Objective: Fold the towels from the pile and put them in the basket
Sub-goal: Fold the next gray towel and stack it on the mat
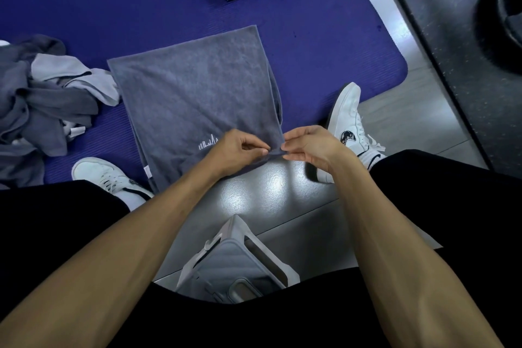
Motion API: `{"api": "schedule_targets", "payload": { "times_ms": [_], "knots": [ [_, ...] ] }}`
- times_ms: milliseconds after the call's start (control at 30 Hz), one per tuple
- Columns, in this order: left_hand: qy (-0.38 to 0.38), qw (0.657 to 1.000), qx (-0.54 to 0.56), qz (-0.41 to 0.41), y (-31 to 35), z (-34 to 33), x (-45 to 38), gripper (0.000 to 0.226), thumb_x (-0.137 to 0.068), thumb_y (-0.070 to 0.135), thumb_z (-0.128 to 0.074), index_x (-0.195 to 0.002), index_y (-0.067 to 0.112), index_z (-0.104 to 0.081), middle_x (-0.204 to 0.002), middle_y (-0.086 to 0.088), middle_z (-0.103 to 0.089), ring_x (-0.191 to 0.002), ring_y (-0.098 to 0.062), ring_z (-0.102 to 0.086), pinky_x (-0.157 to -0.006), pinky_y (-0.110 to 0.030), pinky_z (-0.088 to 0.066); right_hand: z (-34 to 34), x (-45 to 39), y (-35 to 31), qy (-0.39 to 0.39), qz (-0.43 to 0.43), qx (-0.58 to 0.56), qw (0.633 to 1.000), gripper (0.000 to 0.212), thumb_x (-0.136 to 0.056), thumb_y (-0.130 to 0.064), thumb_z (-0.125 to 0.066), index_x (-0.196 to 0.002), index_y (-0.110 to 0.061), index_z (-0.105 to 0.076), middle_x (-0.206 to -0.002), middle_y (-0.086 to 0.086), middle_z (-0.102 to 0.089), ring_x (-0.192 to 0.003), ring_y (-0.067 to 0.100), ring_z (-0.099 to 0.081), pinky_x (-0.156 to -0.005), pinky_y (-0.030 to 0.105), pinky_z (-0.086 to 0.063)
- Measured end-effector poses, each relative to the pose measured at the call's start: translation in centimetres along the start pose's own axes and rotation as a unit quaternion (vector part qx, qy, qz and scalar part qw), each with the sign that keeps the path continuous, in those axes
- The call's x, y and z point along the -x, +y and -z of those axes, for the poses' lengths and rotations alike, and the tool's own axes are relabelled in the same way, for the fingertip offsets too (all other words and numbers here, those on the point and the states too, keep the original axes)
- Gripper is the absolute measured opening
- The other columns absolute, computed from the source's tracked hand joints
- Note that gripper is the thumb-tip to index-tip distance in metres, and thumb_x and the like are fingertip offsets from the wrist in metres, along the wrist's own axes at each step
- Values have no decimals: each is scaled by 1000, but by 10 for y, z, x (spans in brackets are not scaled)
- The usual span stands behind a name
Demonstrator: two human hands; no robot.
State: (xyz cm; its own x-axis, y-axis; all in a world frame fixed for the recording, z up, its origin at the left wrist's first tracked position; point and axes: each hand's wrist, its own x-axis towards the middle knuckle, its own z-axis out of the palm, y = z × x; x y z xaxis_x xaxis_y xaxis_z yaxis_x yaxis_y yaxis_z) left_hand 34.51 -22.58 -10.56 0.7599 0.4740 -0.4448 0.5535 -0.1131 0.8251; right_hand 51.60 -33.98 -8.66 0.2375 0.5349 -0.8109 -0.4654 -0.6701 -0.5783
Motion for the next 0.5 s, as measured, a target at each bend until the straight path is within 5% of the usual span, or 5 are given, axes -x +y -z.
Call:
{"api": "schedule_targets", "payload": {
  "times_ms": [200, 300, 400, 500],
  "knots": [
    [123, 988, -9, 89, -47, 16, 18, 8, -86, 13, -71, -87, 19, -76, -84, -4, -75, -81, -16, -69, -86, -34, -54, -35, -21, -2, 54, 4, 233, 971, 26, -89, 9, -50, -82, -16, -45, -78, 15, -62, -58, 26, -65, -60, 35, -58],
    [184, 970, 17, 157, -67, 25, 42, 14, -90, 7, -68, -87, 20, -72, -86, -6, -73, -81, -19, -67, -80, -30, -54, -75, -33, 12, 67, 81, 328, 939, 26, -86, 4, -45, -73, -17, -55, -86, 19, -67, -75, 36, -70, -74, 43, -60],
    [219, 944, 39, 243, -92, 28, 71, 12, -92, 10, -65, -91, 18, -74, -88, 2, -72, -82, -13, -66, -75, -20, -51, -107, -39, 34, 40, 108, 424, 898, 23, -88, -2, -49, -92, -10, -70, -103, 14, -71, -97, 33, -68, -90, 38, -55],
    [284, 899, 72, 326, -119, 31, 99, 27, -88, 7, -66, -73, 28, -71, -81, -2, -72, -79, -23, -66, -83, -36, -56, -125, -47, 56, 0, 92, 485, 870, 25, -89, -7, -56, -110, -8, -70, -114, 12, -70, -105, 31, -66, -92, 37, -54]
  ]
}}
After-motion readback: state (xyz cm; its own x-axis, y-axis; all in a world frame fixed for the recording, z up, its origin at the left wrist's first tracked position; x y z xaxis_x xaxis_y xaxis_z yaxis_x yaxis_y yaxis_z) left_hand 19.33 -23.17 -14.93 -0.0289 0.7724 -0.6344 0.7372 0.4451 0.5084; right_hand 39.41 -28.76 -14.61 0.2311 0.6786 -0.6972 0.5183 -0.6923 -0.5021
